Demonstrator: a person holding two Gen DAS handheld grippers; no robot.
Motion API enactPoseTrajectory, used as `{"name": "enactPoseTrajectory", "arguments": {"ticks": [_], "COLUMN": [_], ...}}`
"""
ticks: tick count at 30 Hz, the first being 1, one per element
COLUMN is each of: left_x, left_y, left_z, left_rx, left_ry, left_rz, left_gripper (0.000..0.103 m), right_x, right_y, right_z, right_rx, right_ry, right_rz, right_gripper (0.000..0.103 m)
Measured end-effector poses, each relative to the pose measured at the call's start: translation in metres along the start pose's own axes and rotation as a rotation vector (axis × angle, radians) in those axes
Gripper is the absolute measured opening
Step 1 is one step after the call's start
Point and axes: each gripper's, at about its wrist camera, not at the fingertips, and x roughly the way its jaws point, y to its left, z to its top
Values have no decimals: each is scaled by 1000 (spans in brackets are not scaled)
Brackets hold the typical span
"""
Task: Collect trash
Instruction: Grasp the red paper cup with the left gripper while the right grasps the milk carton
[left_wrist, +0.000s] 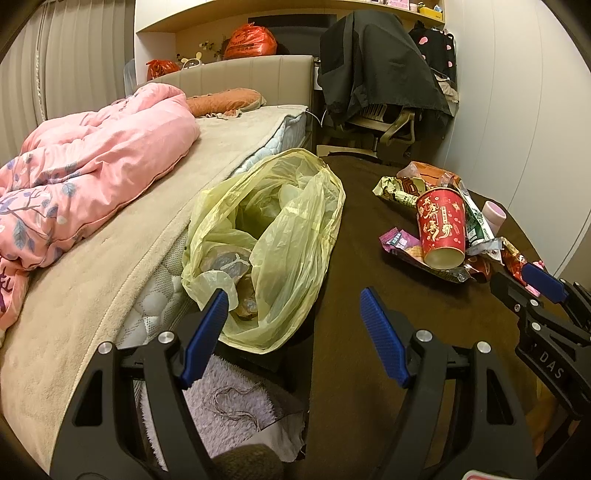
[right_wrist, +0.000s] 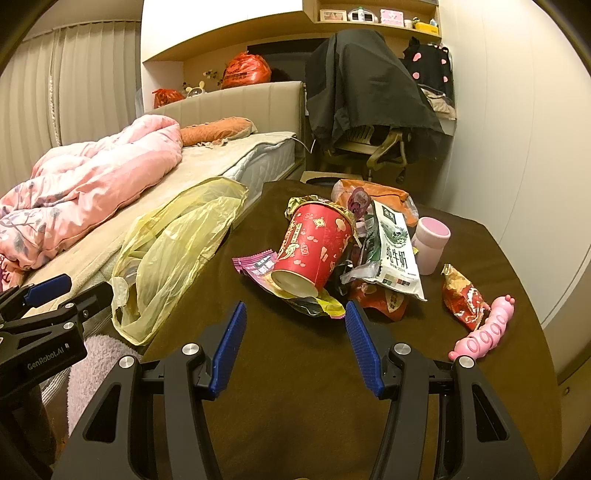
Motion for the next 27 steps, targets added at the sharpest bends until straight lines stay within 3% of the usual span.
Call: {"name": "enactPoseTrajectory", "arguments": {"ticks": [7,11,16,22,27], "left_x": [16,39,71,98,132], "left_y": [-9,-22,-45,-97,-137], "left_z": [12,26,46,75,85], "left_rx": [6,14,1,81,147], "left_ry": [-16,-11,51,95,162], "left_rz": [-34,-123,-250,-323,-337], "left_gripper": [70,70,77,77,74], "right_x": [7,19,31,51,56], "right_y": [-23,-52,-96,-132,-156], "right_z": [9,18,26,28,22], "right_rx": [-6,-2,34,60,77], "right_ry": [-25,-33,-15,29,45], "right_rz": [-45,-96,-135,-173,-206], "right_gripper": [53,53,53,53,53]}}
